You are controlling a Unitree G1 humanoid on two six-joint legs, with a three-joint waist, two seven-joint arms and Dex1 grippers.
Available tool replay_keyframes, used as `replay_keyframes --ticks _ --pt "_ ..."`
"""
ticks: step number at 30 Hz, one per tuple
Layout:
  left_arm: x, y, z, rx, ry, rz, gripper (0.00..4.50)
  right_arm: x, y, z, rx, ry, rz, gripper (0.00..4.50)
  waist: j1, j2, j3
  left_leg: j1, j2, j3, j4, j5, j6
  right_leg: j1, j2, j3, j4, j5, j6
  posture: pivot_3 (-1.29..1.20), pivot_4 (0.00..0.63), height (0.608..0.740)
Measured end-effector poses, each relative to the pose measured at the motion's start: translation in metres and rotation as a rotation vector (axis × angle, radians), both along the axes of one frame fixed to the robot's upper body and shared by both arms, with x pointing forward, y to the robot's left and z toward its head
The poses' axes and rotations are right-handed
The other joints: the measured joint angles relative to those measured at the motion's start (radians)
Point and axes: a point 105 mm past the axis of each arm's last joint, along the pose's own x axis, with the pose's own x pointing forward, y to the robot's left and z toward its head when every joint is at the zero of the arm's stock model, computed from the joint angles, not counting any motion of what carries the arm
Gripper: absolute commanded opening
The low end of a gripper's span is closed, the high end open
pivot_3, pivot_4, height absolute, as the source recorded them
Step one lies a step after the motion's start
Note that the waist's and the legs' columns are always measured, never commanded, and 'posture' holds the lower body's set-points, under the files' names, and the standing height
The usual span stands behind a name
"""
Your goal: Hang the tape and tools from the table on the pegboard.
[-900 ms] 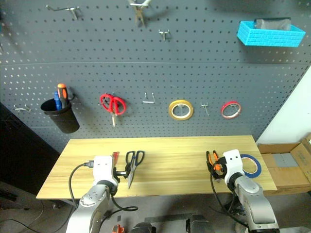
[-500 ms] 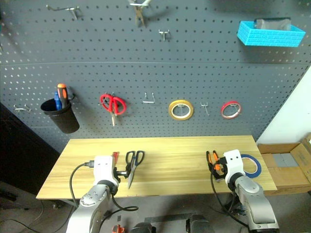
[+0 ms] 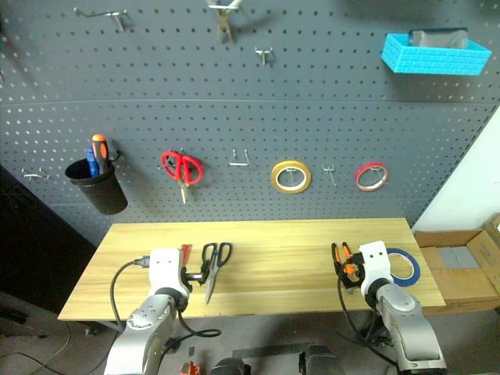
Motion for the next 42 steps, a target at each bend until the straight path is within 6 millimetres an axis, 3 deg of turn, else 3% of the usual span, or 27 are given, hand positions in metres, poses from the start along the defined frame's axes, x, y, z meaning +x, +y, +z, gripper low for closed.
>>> replay_keyframes --ticks 9,12,19,24,30,39,42 --pt "-0.001 0.002 -0.002 -0.001 0.020 -0.003 4.48 -0.002 -0.008 -0.005 -0.008 0.016 -0.043 4.50 0.000 -0.001 0.007 0.000 0.000 0.000 0.000 0.000 0.000 0.000 0.000 0.000 0.000 0.000 0.000 0.02 0.107 0.740" --pt "0.002 -0.005 0.001 -0.015 0.021 -0.078 4.48 -0.001 -0.014 -0.006 -0.026 0.018 -0.064 4.50 -0.001 -0.001 0.016 0.000 0.000 0.000 0.000 0.000 0.000 0.000 0.000 0.000 0.000 0.000 0.000 0.01 0.129 0.740" --pt "0.031 -0.074 0.028 -0.050 -0.035 -0.489 4.48 0.008 -0.039 -0.003 -0.104 0.033 -0.100 4.50 -0.005 0.001 0.047 -0.003 0.000 0.001 0.000 0.000 0.000 -0.002 0.000 0.001 -0.001 0.000 0.000 -0.04 0.178 0.740" --pt "0.037 -0.127 0.035 -0.041 -0.037 -0.778 4.48 0.014 -0.045 -0.002 -0.105 0.046 -0.099 4.50 -0.011 0.000 0.070 -0.007 0.000 0.001 -0.001 0.000 0.000 -0.002 0.000 0.001 0.000 -0.001 0.003 -0.07 0.222 0.740" --pt "0.041 -0.163 0.039 0.023 -0.066 -1.012 4.48 0.020 -0.055 0.000 -0.069 0.073 -0.136 4.50 -0.022 0.002 0.107 -0.008 0.000 0.001 0.000 0.000 0.001 -0.003 0.000 0.002 0.000 -0.001 0.003 -0.09 0.270 0.740" --pt "0.031 -0.236 0.055 0.041 -0.161 -1.387 4.48 0.038 -0.075 0.003 -0.054 0.102 -0.184 4.50 -0.032 -0.001 0.169 -0.010 -0.001 0.005 -0.001 -0.001 0.002 -0.005 0.000 0.008 0.000 0.001 0.009 -0.12 0.336 0.740" --pt "0.032 -0.243 0.055 0.039 -0.168 -1.423 4.48 0.042 -0.081 0.002 -0.067 0.104 -0.190 4.50 -0.036 -0.003 0.184 -0.010 -0.001 0.008 -0.001 -0.002 0.003 -0.006 0.001 0.016 0.000 0.001 0.011 -0.12 0.350 0.740"
